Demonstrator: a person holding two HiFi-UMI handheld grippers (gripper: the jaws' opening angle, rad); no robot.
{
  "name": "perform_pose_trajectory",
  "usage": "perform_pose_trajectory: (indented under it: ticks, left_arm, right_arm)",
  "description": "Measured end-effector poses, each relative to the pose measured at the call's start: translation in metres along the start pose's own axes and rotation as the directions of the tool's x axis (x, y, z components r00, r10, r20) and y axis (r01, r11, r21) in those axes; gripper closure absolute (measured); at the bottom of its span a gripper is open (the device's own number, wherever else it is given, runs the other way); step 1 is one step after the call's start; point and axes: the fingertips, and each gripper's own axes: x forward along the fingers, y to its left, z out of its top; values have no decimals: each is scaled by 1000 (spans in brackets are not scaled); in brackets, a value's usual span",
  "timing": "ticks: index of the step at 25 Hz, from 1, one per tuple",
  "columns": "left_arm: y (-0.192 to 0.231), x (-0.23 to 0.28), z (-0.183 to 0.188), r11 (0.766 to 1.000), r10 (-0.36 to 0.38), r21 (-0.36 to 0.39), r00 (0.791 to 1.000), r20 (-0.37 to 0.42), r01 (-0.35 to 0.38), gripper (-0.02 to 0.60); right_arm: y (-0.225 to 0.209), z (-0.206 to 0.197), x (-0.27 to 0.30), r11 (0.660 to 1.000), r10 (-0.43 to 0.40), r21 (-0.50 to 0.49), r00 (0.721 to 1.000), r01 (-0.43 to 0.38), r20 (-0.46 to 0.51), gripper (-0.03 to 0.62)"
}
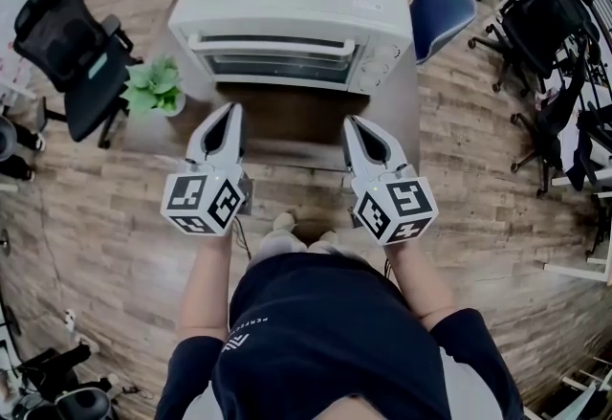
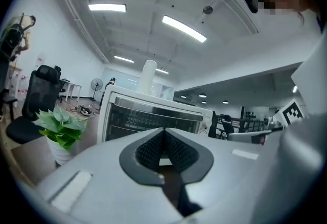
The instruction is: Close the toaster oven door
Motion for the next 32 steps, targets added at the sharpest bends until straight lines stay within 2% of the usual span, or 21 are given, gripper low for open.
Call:
perform_pose_trajectory:
  ticks: [4, 10, 32]
  left_arm:
    - [1, -2, -6, 997, 28, 78, 999, -30, -25, 581]
    - [3, -4, -9, 990, 47, 134, 998, -44, -41, 580]
    - [5, -3, -16, 995, 41, 98, 997, -67, -35, 581]
  right_arm:
    - [-1, -1, 1, 1000, 1, 1, 1000, -1, -6, 592]
    - [-1, -3, 4, 1000, 6, -4, 1000, -6, -21, 592]
    - [-3, -3, 7, 1000, 14, -10, 999, -14, -34, 592]
